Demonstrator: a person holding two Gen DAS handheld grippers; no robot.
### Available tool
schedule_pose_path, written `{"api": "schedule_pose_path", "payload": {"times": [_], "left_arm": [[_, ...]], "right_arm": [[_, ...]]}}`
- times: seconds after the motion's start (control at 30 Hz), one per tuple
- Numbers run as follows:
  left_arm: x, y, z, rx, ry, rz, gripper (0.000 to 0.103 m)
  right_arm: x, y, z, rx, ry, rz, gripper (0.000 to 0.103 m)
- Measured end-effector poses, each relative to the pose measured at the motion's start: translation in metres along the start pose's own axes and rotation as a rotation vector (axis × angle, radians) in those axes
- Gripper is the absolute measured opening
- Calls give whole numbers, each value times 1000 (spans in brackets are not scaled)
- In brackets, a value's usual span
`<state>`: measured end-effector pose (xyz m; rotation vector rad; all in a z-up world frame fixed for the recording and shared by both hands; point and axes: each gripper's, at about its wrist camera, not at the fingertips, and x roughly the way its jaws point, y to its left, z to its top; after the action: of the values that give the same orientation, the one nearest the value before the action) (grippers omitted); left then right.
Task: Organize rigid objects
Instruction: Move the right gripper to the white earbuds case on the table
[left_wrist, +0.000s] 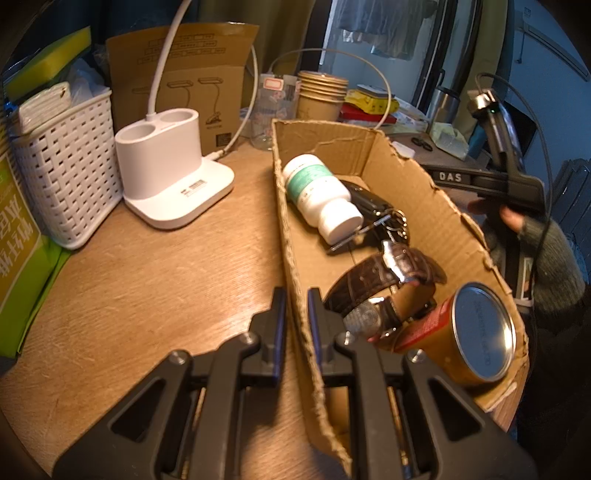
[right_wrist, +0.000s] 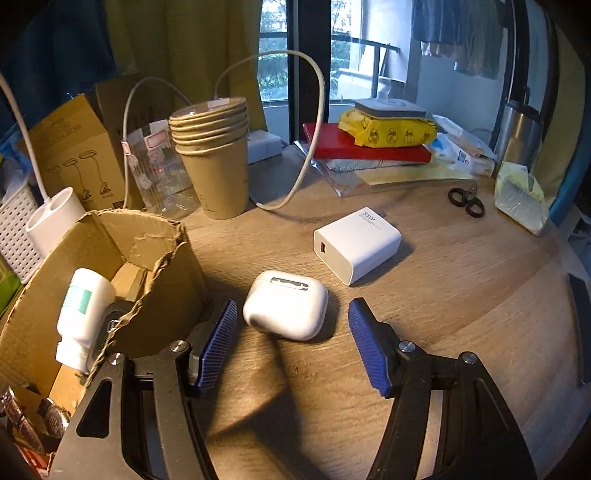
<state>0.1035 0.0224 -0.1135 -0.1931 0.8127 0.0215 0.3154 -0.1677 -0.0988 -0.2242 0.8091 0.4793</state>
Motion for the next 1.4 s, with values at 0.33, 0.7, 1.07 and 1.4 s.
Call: {"api": "schedule_pose_path", "payload": {"times": [0.33,0.7,1.07,1.4], "left_arm": [[0,1,-1,1,-1,3,13],[0,2,-2,0,-1,7,13],[0,2,-2,1,-1,7,13],[0,2,-1,1,-1,7,13]], "right_arm": [[20,0,6,-4,31,8,66],[28,1,9,-9,45,-6,66],[32,3,7,-9,68,5,61],[8,0,5,0,4,-2,61]]}}
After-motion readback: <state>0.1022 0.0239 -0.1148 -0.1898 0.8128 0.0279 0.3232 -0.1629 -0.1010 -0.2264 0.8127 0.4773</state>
